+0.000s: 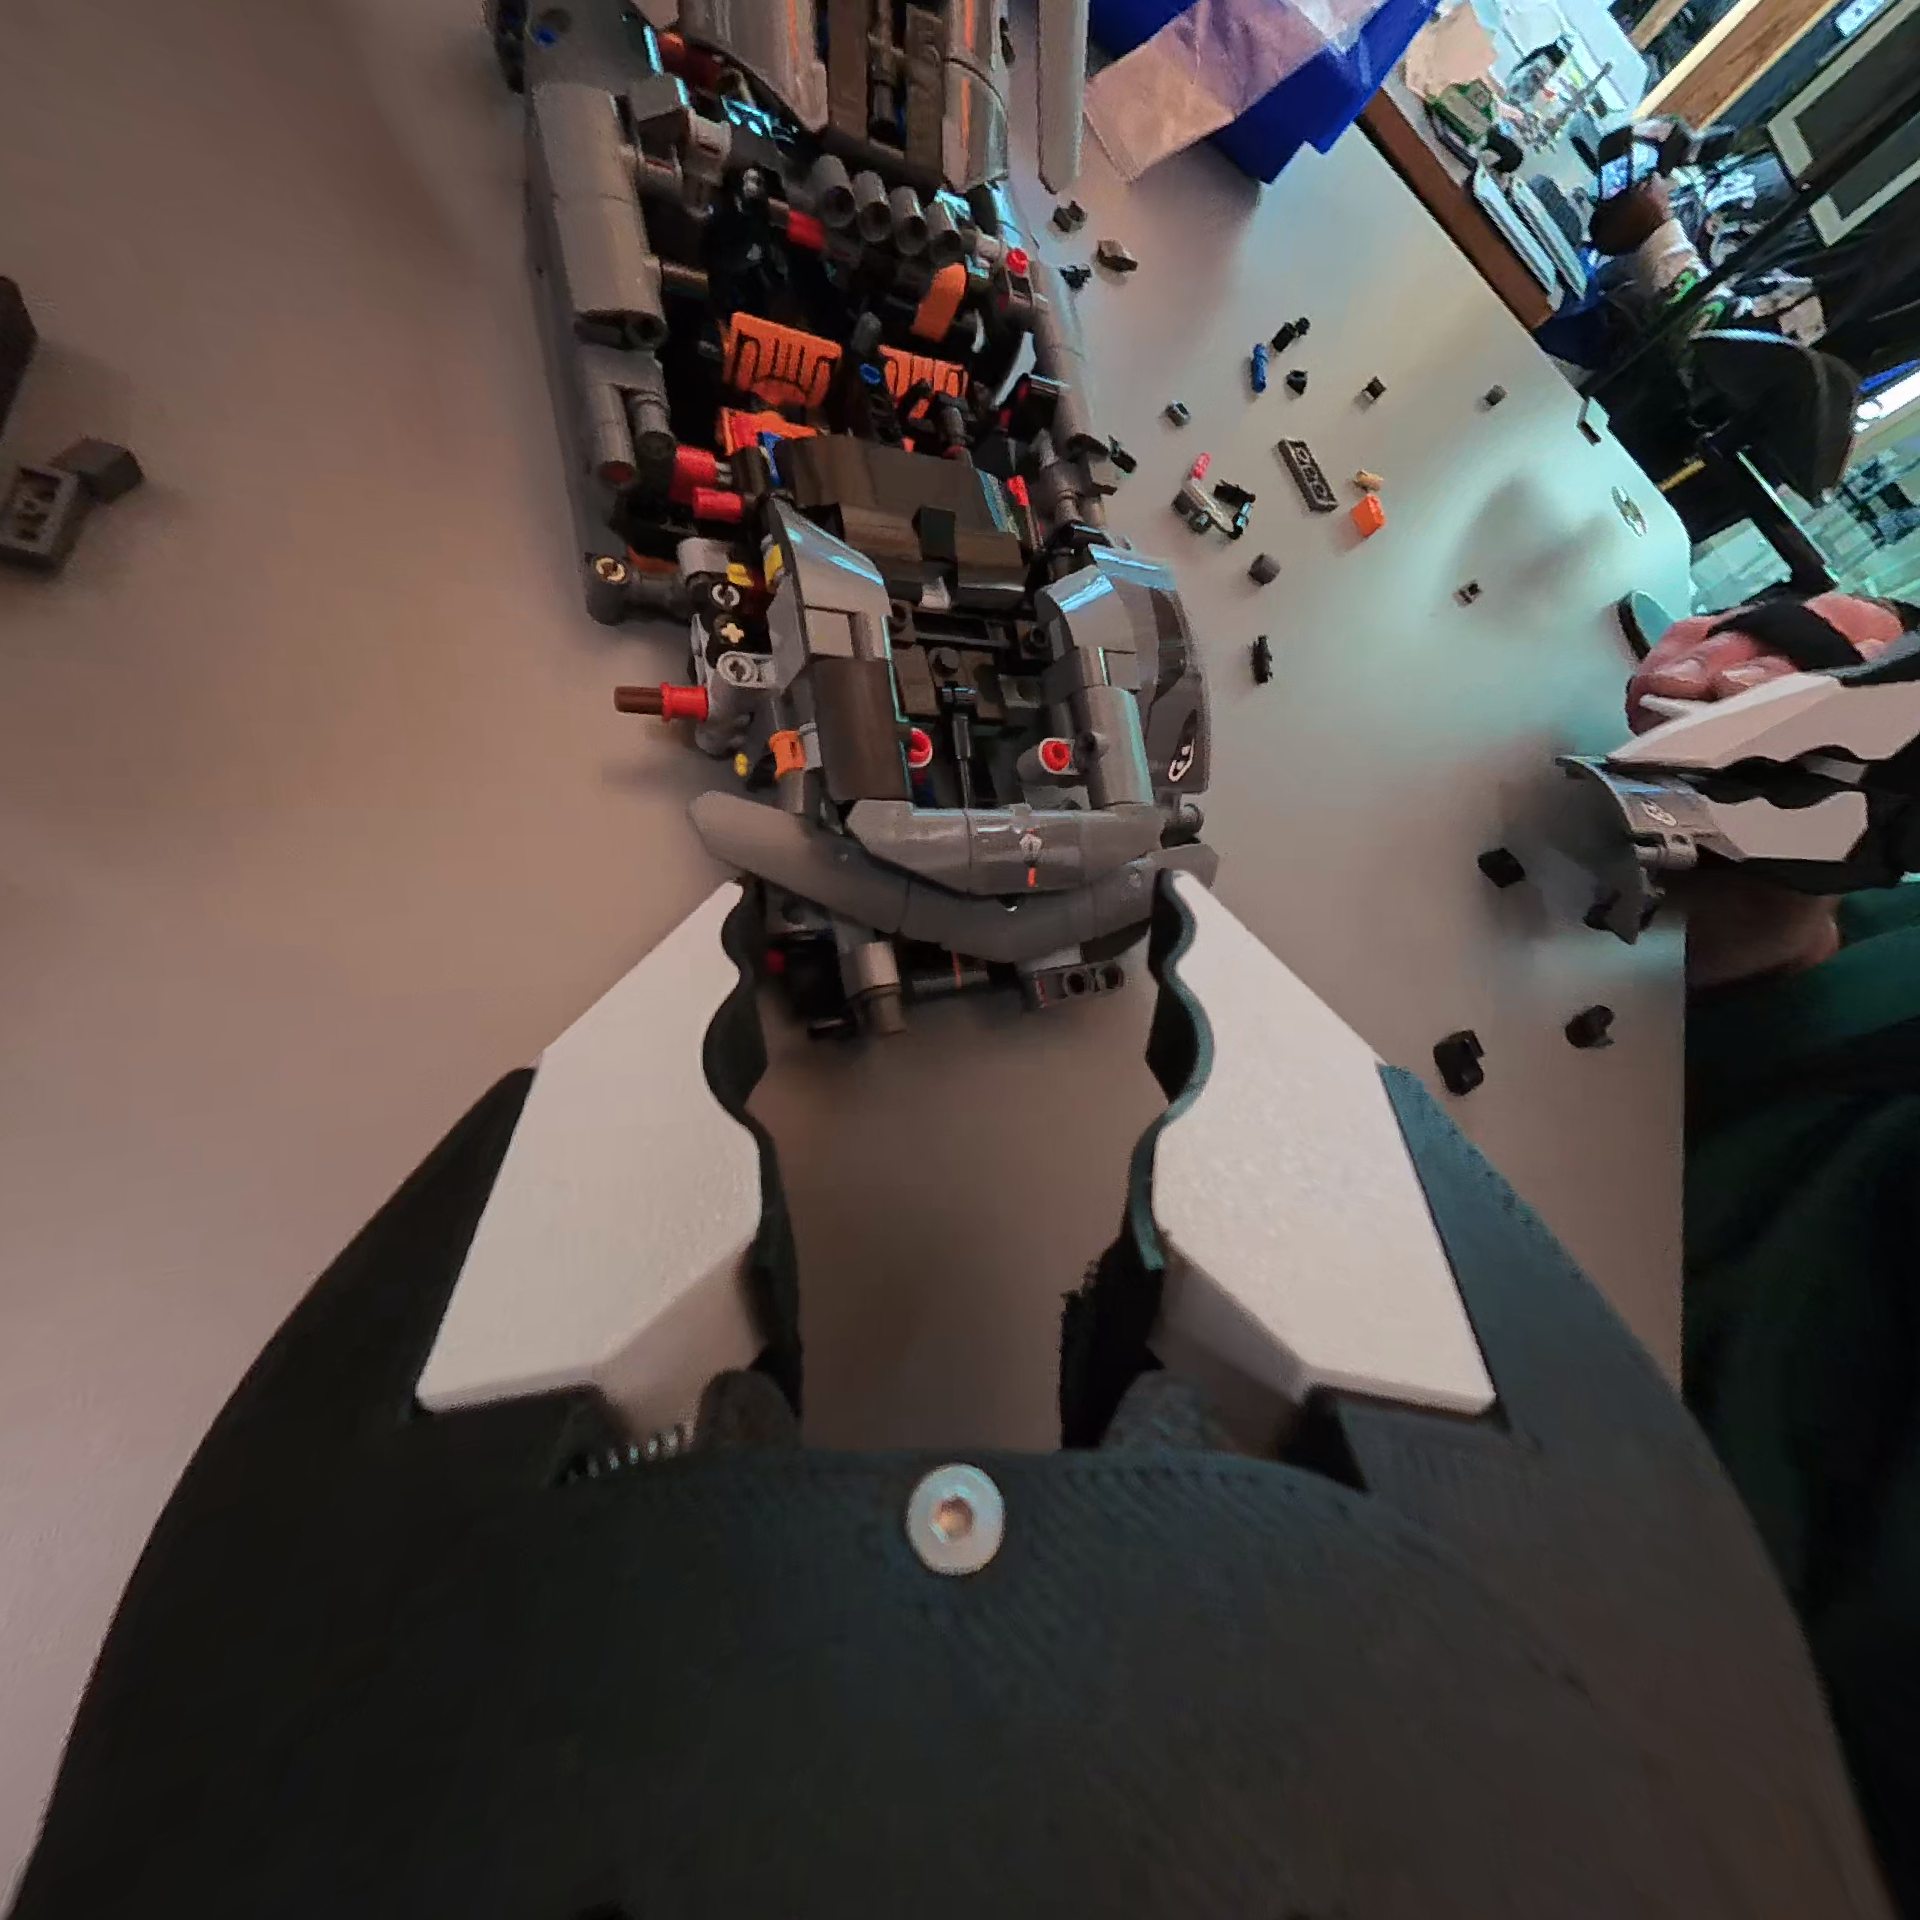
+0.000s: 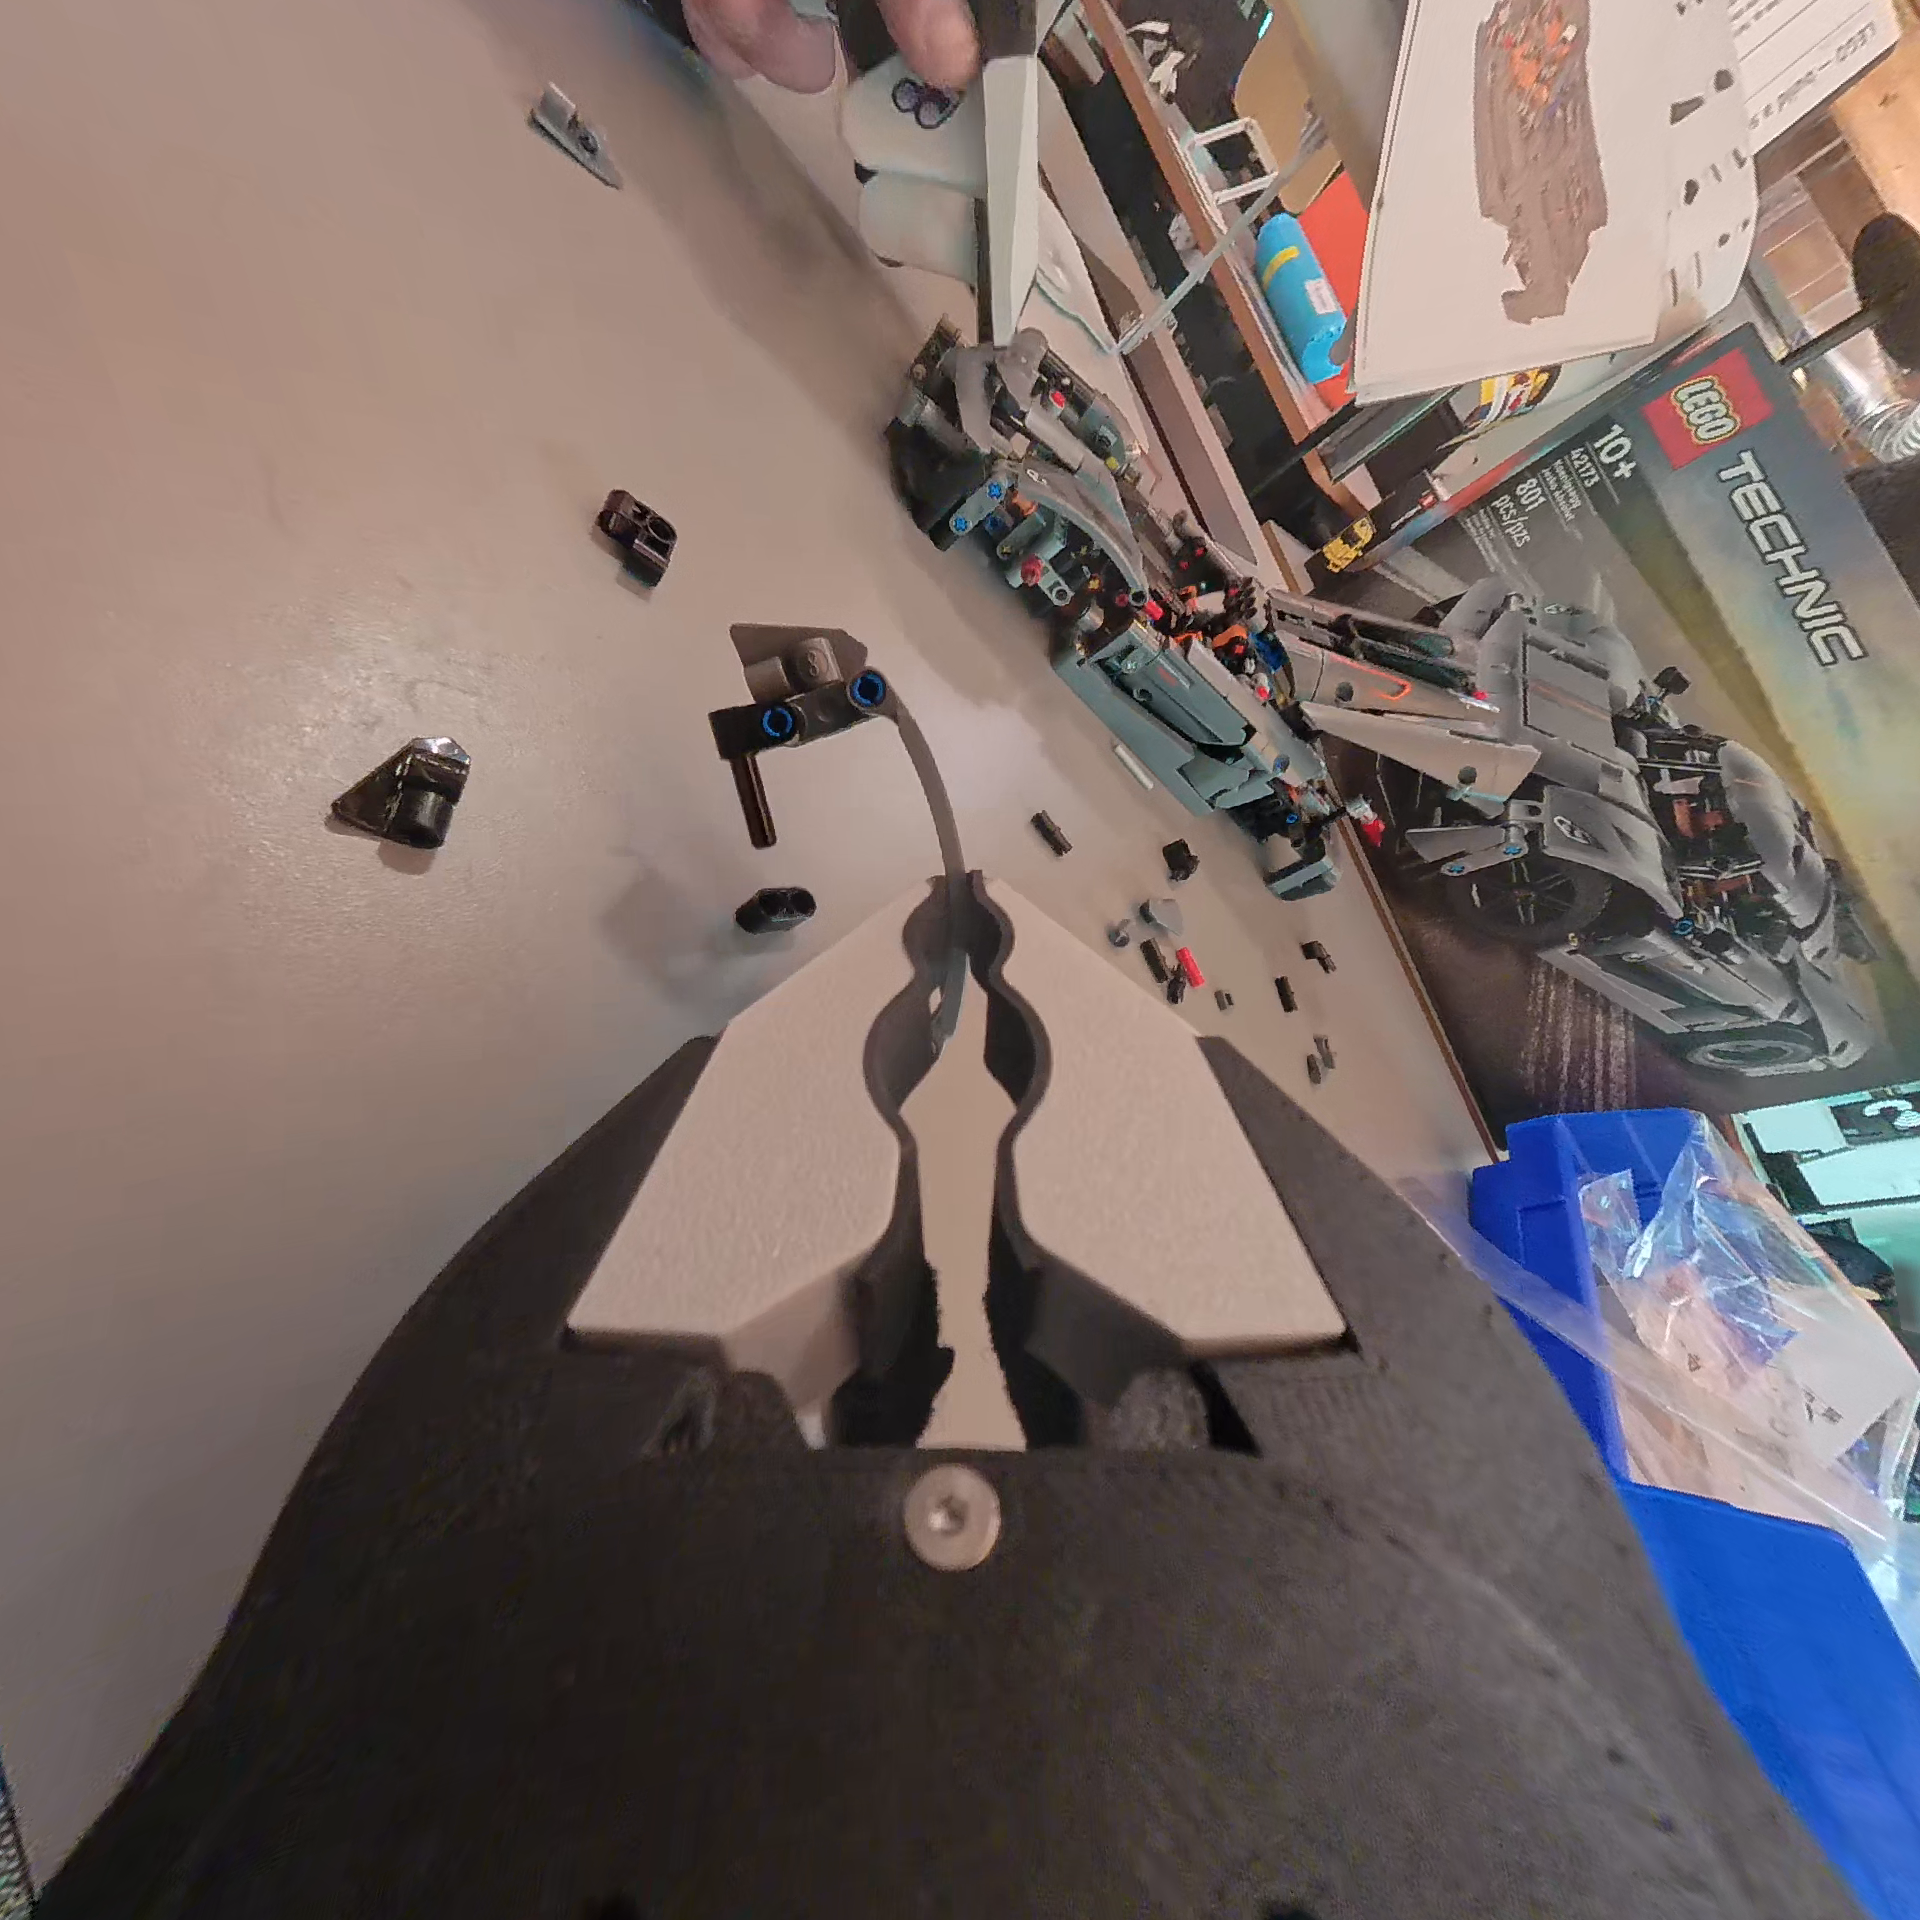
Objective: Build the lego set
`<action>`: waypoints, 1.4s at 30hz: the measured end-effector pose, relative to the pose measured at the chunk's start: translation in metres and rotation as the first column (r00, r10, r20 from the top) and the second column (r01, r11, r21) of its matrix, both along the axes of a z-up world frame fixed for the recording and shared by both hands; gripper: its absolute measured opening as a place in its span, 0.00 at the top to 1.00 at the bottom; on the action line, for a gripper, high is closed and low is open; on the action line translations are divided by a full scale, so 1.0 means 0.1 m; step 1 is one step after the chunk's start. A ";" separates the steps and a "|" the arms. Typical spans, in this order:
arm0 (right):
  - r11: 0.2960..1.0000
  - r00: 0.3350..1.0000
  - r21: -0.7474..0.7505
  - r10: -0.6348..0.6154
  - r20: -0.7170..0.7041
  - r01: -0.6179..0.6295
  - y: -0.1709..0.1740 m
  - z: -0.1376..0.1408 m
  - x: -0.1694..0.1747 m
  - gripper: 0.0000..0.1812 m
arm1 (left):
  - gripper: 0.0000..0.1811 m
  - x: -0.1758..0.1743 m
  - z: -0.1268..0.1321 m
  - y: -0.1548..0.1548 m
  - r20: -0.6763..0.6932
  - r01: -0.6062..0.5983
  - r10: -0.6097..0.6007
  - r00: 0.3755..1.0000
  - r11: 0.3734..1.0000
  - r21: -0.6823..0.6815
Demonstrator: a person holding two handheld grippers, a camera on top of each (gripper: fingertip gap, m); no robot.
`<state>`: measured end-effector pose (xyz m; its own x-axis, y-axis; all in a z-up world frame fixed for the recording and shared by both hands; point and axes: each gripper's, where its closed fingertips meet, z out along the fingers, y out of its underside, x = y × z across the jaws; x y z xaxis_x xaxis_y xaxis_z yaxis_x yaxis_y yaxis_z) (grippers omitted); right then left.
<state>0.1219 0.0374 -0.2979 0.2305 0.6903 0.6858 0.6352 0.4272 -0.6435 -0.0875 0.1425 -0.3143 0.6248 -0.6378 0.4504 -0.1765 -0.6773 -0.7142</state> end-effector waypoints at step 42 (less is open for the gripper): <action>1.000 1.000 -0.014 0.001 -0.007 -0.001 0.01 0.00 0.00 1.00 | 0.85 0.27 0.00 -0.02 -0.023 -0.093 0.094 0.995 0.995 0.029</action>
<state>0.1222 0.0383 -0.2980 0.2344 0.6998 0.6747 0.6304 0.4189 -0.6535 -0.0607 0.1405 -0.3145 0.6929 -0.5881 0.4171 -0.1308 -0.6715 -0.7294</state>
